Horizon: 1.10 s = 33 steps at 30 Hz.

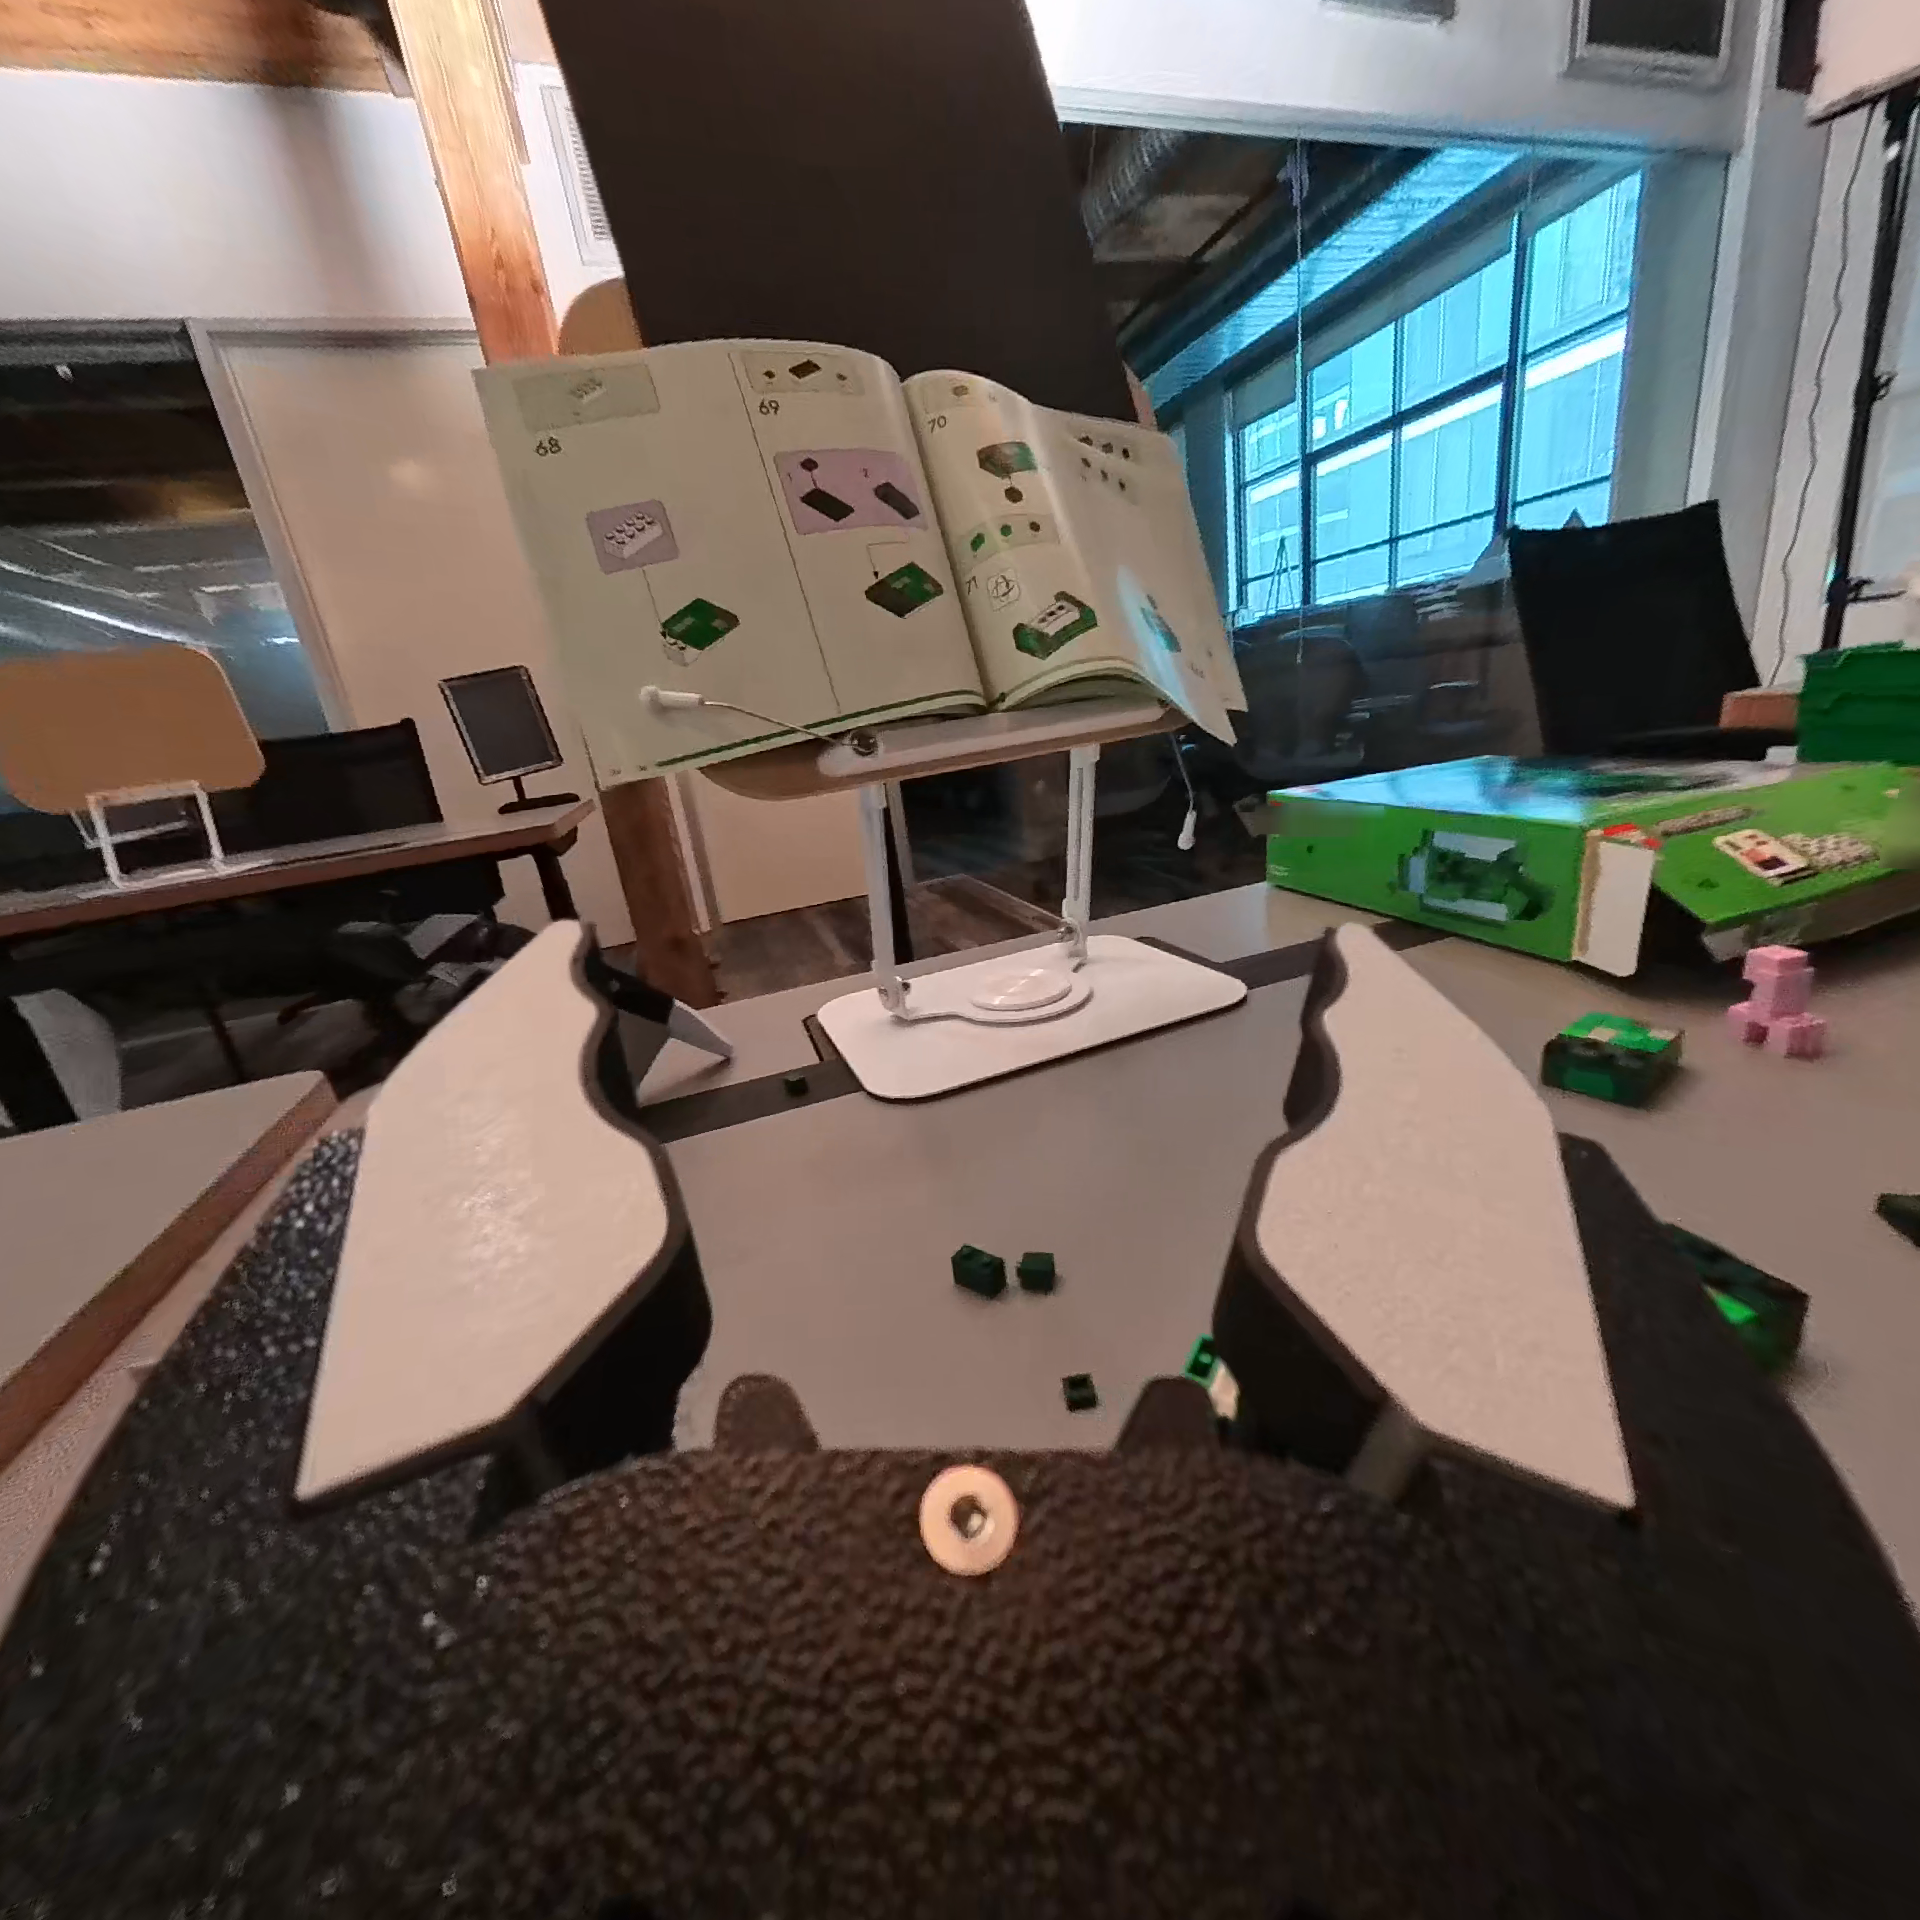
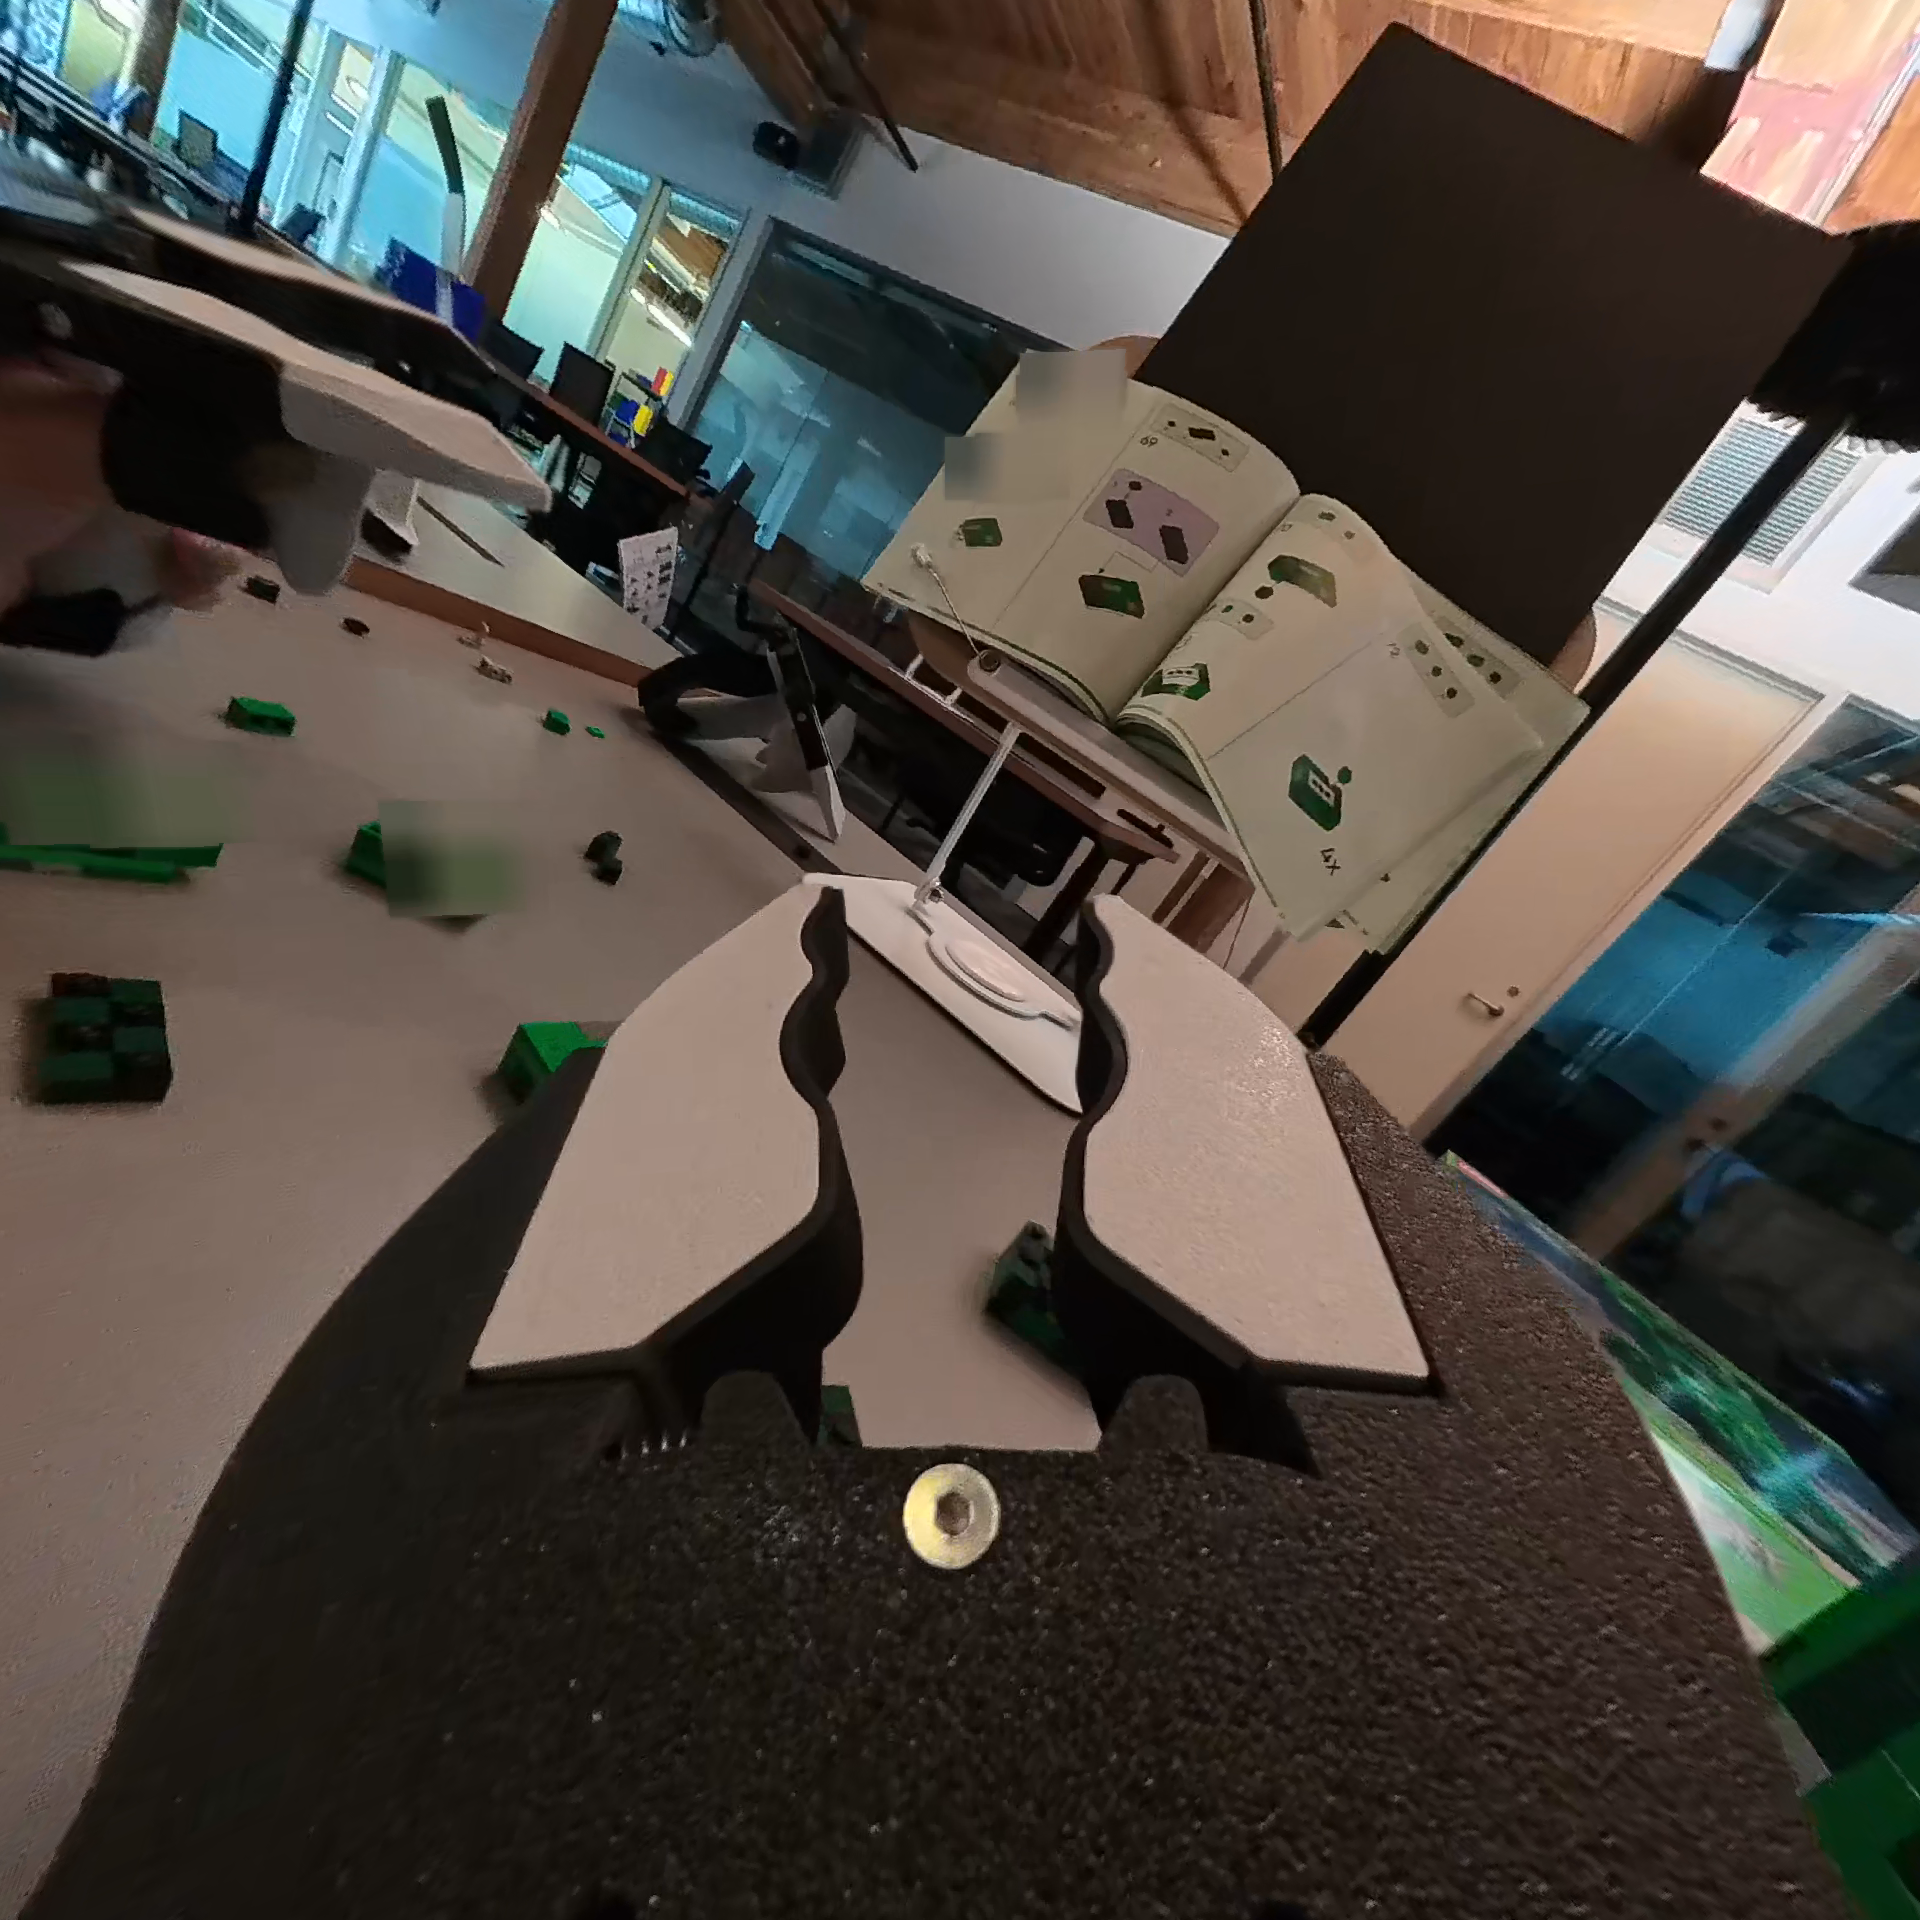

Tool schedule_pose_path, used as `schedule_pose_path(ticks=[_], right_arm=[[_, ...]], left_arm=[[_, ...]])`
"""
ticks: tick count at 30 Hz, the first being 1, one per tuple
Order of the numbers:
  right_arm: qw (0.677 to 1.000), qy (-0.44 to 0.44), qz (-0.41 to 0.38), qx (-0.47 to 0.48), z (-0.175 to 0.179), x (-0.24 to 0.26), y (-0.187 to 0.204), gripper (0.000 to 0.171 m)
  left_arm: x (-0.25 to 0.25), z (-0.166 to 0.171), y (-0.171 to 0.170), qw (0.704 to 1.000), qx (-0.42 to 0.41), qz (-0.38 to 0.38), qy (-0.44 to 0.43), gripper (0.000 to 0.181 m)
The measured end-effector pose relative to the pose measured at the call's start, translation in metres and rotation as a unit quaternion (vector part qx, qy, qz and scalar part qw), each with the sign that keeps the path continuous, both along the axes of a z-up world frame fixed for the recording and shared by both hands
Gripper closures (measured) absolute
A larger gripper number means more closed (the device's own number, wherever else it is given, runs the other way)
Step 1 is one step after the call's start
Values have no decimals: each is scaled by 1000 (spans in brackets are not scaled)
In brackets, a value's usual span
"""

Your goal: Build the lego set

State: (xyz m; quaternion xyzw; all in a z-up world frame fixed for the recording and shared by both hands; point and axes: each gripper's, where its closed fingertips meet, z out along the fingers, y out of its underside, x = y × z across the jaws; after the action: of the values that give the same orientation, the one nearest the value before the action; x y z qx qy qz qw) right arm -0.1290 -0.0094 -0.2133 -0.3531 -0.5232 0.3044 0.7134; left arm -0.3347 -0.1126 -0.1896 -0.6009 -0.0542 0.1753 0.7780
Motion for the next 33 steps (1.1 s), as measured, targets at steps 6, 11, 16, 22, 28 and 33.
schedule_pose_path(ticks=[6, 11, 16, 22, 28, 33], right_arm=[[998, 22, -6, -56, 4, -12, 10, 135], [991, 49, 44, -120, 10, -33, -2, 136], [986, 39, 79, -142, 6, -46, -10, 137], [987, 53, 70, -134, 10, -39, -10, 141], [991, 33, 79, -99, 6, -37, -22, 144], [986, 35, 100, -132, 6, -41, -18, 144]], left_arm=[[10, 6, -6, 991, 87, -72, -77, 67], [-3, 6, -9, 995, 72, -44, -53, 65], [-5, -5, -4, 994, 52, -55, -76, 60], [6, 0, -8, 997, 45, -51, -28, 62], [20, -6, 3, 998, 0, -37, 43, 65], [34, -6, 6, 995, -8, -49, 82, 68]])
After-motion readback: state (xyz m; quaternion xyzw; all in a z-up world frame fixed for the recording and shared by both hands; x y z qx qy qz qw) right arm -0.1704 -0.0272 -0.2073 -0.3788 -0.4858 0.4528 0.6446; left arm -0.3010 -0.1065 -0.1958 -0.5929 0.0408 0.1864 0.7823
